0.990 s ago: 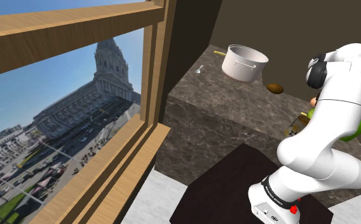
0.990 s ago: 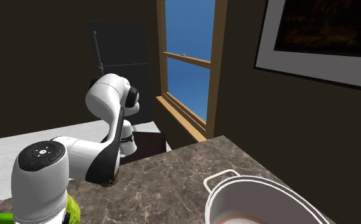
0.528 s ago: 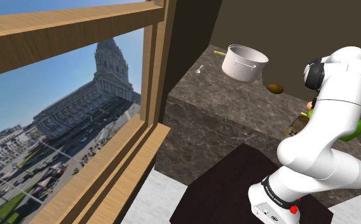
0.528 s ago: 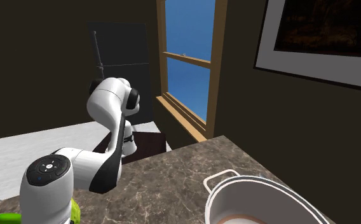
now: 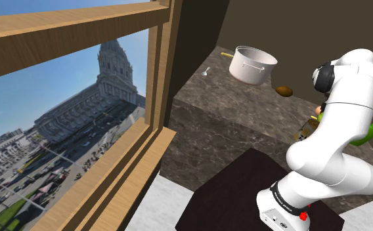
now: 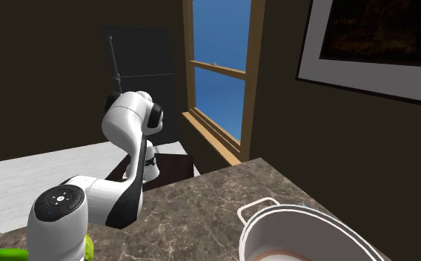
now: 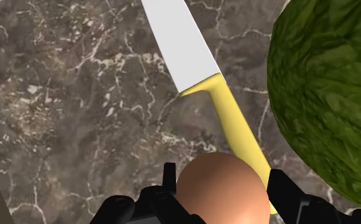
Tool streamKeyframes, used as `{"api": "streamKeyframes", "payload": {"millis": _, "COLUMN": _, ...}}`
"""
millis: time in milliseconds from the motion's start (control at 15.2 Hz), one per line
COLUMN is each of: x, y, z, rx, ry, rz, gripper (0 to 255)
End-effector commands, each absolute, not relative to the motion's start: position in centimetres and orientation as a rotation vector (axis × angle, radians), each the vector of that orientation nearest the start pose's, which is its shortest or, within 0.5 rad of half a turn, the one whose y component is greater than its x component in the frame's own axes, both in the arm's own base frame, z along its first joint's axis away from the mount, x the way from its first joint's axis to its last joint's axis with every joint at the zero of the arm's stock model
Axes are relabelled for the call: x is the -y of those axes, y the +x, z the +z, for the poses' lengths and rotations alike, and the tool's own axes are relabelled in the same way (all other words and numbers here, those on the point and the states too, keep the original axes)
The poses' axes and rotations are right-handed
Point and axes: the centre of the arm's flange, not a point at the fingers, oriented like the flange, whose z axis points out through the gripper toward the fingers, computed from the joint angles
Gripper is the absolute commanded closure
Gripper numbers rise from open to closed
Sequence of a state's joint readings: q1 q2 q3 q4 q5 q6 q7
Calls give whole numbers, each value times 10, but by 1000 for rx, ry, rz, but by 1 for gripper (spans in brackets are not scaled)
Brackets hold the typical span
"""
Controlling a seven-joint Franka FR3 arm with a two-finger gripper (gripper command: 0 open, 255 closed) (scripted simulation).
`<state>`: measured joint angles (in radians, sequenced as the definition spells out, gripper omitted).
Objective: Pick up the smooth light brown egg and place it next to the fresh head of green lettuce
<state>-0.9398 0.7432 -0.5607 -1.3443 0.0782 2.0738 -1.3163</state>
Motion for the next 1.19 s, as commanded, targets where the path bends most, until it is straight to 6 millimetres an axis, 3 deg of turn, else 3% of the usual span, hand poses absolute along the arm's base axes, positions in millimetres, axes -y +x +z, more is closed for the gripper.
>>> {"api": "streamKeyframes", "payload": {"millis": 0, "x": 721, "y": 153, "z": 342, "rx": -128, "ry": -3247, "rz": 448, "gripper": 255}}
{"api": "streamKeyframes", "payload": {"millis": 66, "x": 721, "y": 153, "z": 342, "rx": -128, "ry": -3247, "rz": 449, "gripper": 0}}
{"api": "streamKeyframes", "payload": {"millis": 396, "x": 721, "y": 153, "z": 342, "rx": -128, "ry": -3247, "rz": 449, "gripper": 0}}
{"api": "streamKeyframes", "payload": {"millis": 660, "x": 715, "y": 166, "z": 390, "rx": -128, "ry": -3247, "rz": 448, "gripper": 0}}
{"api": "streamKeyframes", "payload": {"millis": 1122, "x": 715, "y": 166, "z": 390, "rx": -128, "ry": -3247, "rz": 448, "gripper": 0}}
